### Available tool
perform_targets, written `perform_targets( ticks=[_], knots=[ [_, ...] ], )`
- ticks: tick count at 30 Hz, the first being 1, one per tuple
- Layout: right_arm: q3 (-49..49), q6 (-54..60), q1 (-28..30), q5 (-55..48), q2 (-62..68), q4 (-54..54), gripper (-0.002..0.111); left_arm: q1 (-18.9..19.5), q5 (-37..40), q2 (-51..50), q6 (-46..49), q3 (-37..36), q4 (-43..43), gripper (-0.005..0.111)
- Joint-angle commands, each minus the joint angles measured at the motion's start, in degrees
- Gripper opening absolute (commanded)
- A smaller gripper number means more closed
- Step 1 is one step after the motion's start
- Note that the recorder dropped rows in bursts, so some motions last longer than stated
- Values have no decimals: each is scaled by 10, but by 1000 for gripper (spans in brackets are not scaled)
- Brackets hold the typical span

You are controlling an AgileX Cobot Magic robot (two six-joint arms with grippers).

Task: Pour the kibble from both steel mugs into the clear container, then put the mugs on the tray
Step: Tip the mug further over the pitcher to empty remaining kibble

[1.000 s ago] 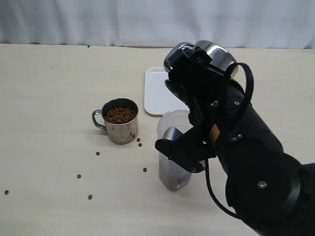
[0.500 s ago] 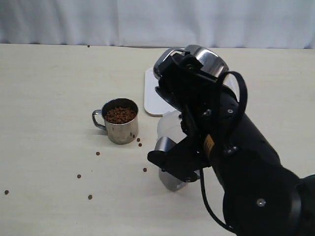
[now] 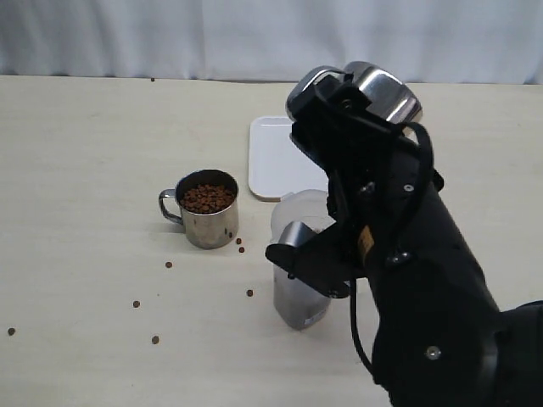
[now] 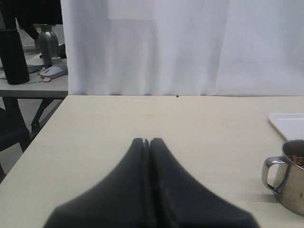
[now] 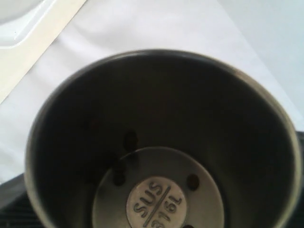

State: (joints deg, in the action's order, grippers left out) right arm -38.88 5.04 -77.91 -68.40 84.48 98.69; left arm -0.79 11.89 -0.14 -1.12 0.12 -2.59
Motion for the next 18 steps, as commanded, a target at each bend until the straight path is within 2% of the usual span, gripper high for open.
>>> perform_targets(
  ticks=[1, 10, 14, 18],
  knots=[
    [-1, 5, -2, -16, 25, 9, 5, 0, -6, 1, -2, -1, 1, 0],
    [-1, 2, -2, -16, 40, 13, 5, 0, -6, 1, -2, -1, 1, 0],
    [-1, 2, -44, -16, 41, 13, 5, 0, -6, 1, -2, -1, 1, 0],
    [-1, 2, -53, -16, 41, 13, 5, 0, -6, 1, -2, -1, 1, 0]
  ],
)
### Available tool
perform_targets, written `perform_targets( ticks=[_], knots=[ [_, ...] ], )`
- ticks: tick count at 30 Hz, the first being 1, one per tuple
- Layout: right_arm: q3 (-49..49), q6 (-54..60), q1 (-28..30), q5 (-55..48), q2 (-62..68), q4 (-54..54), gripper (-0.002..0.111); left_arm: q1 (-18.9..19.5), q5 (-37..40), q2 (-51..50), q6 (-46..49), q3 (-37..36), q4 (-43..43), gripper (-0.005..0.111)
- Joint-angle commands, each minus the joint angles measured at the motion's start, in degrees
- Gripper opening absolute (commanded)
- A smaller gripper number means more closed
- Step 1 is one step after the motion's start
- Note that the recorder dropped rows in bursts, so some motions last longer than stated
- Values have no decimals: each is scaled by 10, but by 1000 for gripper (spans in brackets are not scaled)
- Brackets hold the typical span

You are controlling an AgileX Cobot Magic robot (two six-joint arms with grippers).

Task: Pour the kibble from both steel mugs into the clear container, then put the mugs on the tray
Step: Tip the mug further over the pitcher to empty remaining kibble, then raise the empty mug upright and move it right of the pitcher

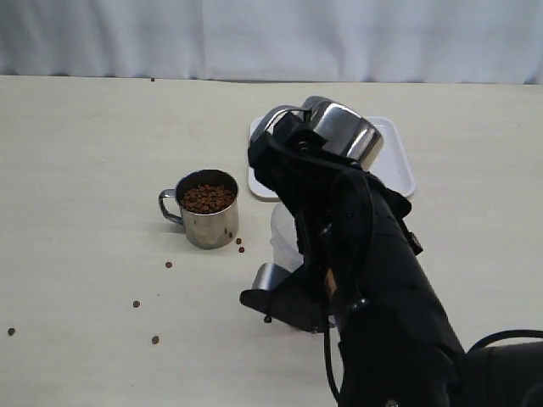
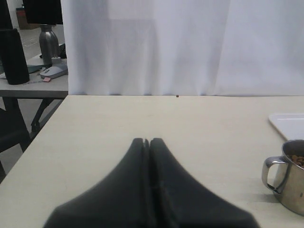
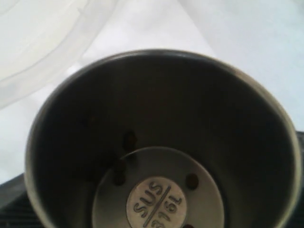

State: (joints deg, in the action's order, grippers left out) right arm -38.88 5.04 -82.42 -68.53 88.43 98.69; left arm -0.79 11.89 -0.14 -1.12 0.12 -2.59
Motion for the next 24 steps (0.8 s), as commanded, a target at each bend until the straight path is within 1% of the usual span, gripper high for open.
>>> perform_targets(
  ticks=[1, 4, 7, 16, 20, 24],
  knots=[
    [-1, 2, -8, -14, 1, 13, 5, 0, -6, 1, -2, -1, 1, 0],
    [-1, 17, -8, -14, 4, 6, 5, 0, -6, 1, -2, -1, 1, 0],
    [-1, 74, -8, -14, 4, -19, 5, 0, -6, 1, -2, -1, 1, 0],
    [-1, 78, -8, -14, 10, -36, 5, 0, -6, 1, -2, -1, 1, 0],
    [-1, -33, -8, -14, 1, 7, 5, 0, -6, 1, -2, -1, 1, 0],
    [-1, -147, -8, -14, -46, 13, 5, 0, -6, 1, -2, -1, 1, 0]
  ],
)
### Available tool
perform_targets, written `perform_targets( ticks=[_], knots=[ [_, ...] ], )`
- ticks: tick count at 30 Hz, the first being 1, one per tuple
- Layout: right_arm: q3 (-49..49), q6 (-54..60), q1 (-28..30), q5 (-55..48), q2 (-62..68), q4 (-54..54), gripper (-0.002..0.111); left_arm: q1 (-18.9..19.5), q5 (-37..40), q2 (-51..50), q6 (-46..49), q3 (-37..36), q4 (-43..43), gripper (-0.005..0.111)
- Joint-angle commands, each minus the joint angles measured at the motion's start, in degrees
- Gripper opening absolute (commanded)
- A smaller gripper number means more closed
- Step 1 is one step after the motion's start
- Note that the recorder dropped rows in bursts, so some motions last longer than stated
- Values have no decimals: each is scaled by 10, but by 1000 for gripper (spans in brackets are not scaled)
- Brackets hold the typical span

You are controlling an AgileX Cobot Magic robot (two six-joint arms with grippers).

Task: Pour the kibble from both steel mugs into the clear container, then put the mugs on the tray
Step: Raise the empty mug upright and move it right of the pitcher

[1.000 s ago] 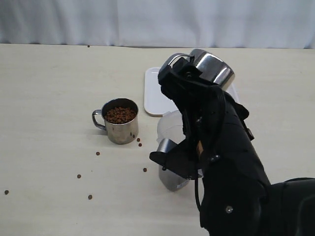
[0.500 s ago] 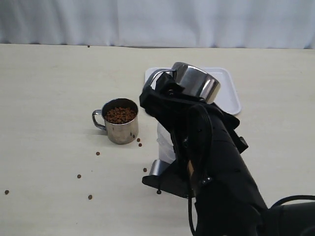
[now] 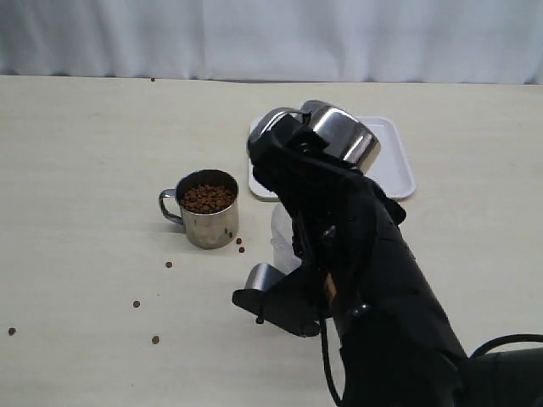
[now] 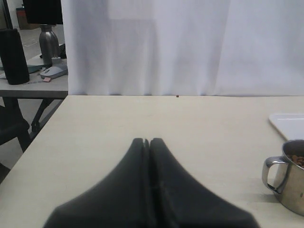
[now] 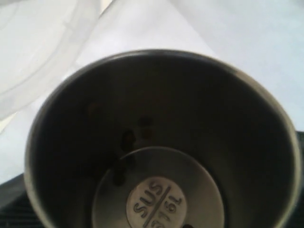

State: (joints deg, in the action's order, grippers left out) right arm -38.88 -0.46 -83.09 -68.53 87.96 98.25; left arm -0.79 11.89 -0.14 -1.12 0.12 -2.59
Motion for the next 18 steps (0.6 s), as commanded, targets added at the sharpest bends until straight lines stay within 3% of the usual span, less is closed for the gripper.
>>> perform_targets(
  ticks=[1, 8, 18],
  knots=[
    [-1, -135, -1, -14, -59, 17, 5, 0, -6, 1, -2, -1, 1, 0],
    [-1, -397, -1, 2, -172, 14, 5, 0, -6, 1, -2, -1, 1, 0],
    [-1, -595, 6, 30, -317, -48, 5, 0, -6, 1, -2, -1, 1, 0]
  ],
)
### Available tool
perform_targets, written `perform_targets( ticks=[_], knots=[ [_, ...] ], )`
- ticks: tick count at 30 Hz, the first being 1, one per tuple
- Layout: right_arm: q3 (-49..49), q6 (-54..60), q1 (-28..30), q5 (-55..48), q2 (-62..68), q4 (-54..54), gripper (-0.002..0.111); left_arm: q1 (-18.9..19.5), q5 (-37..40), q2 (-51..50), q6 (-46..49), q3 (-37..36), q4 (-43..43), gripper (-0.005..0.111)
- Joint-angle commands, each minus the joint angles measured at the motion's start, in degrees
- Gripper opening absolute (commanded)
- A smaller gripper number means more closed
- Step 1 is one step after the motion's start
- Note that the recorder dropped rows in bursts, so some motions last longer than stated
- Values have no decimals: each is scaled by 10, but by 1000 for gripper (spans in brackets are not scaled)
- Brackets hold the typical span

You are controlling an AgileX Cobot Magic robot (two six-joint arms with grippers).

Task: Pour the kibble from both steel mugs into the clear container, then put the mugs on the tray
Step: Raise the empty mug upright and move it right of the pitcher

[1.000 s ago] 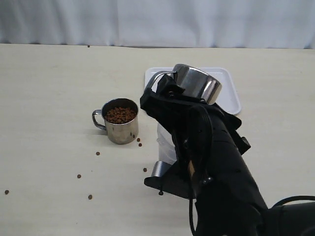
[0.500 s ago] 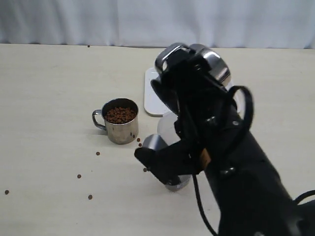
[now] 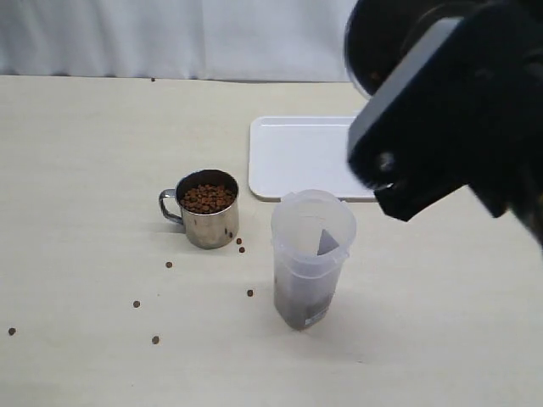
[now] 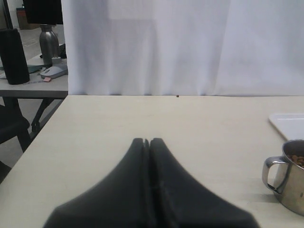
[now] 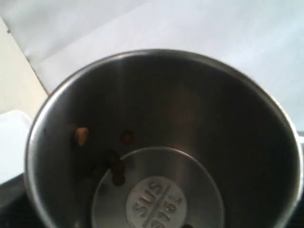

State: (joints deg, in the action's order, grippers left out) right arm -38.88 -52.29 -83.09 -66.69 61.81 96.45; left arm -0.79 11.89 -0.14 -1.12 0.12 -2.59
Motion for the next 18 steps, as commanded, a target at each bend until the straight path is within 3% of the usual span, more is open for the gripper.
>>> perform_targets(
  ticks=[1, 12, 16, 18],
  knots=[
    [3, -92, 14, 27, -69, -39, 5, 0, -6, 1, -2, -1, 1, 0],
    [166, -294, 241, 276, -209, -27, 5, 0, -6, 1, -2, -1, 1, 0],
    [223, -464, 338, 370, -212, 35, 5, 0, -6, 1, -2, -1, 1, 0],
    [224, -495, 376, 399, -201, 35, 5, 0, -6, 1, -2, -1, 1, 0]
  ],
)
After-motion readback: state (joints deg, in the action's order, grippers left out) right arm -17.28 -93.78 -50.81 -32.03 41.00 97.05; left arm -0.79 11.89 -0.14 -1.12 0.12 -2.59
